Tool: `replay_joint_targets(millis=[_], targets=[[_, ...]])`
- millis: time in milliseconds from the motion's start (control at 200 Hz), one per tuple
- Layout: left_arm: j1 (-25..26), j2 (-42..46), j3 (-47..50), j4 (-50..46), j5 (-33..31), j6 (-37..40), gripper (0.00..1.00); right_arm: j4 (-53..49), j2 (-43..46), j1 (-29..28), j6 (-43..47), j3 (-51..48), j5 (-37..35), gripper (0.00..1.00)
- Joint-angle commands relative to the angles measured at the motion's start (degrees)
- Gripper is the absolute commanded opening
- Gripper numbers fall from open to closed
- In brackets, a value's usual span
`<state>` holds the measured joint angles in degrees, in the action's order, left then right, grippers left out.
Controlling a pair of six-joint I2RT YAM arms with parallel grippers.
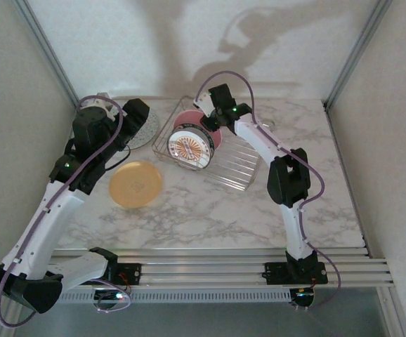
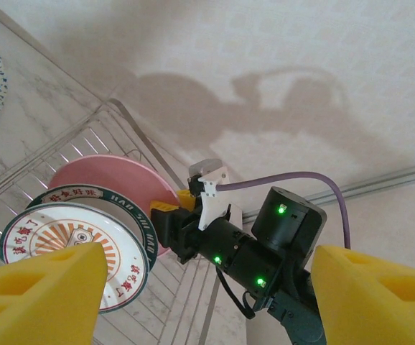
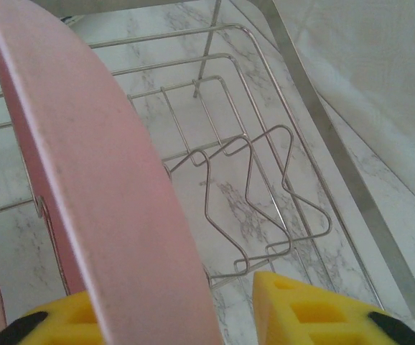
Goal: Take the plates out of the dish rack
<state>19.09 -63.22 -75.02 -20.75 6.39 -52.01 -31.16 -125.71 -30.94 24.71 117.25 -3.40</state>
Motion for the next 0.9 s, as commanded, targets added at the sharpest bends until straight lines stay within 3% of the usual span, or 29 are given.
replay_joint_targets(millis=[0,676,891], targets=[[0.53,0.44,-1.18,1.87,0.37,1.37,0.75,1.74,-1.20,-0.57,-0.85,2.20,-6.50,0.34],[0.58,1.53,-0.36,2.38,0.57,1.12,0.75,5.30,2.00,-3.68,-0.23,1.58,-14.38,0.00],[0.54,1.65,-0.30,2.57,0.77,1.03,0.75,6.05,4.60,-3.79,0.50,1.12,-16.15,0.00]])
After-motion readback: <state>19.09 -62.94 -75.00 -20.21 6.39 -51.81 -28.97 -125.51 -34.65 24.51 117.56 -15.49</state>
